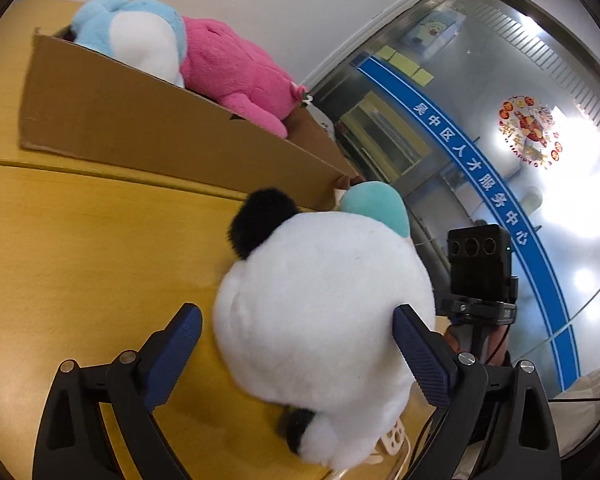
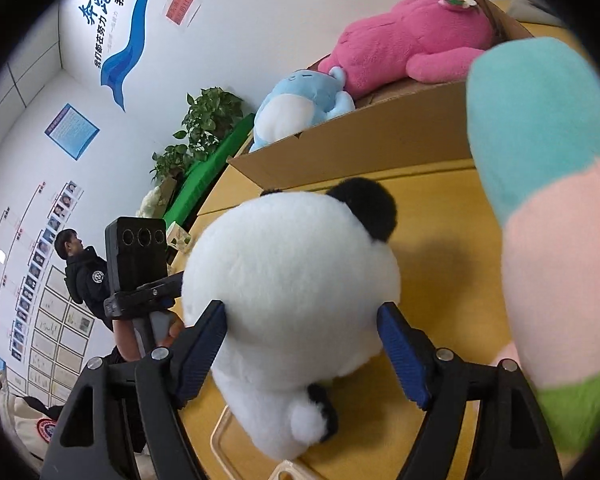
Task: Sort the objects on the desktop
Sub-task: 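Lift the white panda plush with both tools toward the box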
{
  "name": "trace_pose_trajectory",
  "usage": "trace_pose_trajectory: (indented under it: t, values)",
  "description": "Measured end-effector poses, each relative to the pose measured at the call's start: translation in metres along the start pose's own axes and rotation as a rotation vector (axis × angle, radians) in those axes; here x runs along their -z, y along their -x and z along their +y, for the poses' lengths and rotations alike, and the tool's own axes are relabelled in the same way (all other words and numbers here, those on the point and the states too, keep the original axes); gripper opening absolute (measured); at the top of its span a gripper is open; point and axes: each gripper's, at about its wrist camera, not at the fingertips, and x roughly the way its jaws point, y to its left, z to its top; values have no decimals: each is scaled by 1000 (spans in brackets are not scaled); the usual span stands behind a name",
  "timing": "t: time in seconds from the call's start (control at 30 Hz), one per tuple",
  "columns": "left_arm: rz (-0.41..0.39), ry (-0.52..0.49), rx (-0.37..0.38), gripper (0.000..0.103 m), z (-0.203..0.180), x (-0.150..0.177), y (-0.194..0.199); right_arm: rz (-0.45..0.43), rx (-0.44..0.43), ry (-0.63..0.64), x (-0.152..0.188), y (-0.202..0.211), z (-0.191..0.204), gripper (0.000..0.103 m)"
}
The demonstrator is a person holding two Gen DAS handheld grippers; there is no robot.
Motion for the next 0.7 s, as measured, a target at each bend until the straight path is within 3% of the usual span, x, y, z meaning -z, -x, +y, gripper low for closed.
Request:
trace_pose_trajectory:
  t: [0.03,0.07,0.27,0.5,0.7]
  values:
    - [6,0,14,85,0,-1,-3,0,3,5,-2,-3,1,75]
    - [6,-5,14,82,-2,-2,-4,-2,13,13,-3,-5,2,65]
    - [-4,-51,-45,62,-20,-3,-1,-37,54,46,-4,-3,10,44]
    - [-80,-94,-63,58,-49,-24,20,-84,105,153,-17,15,38,35]
    - [-167,-209,-82,58,-79,-77,51,-163,101,292,-60,38,75,34]
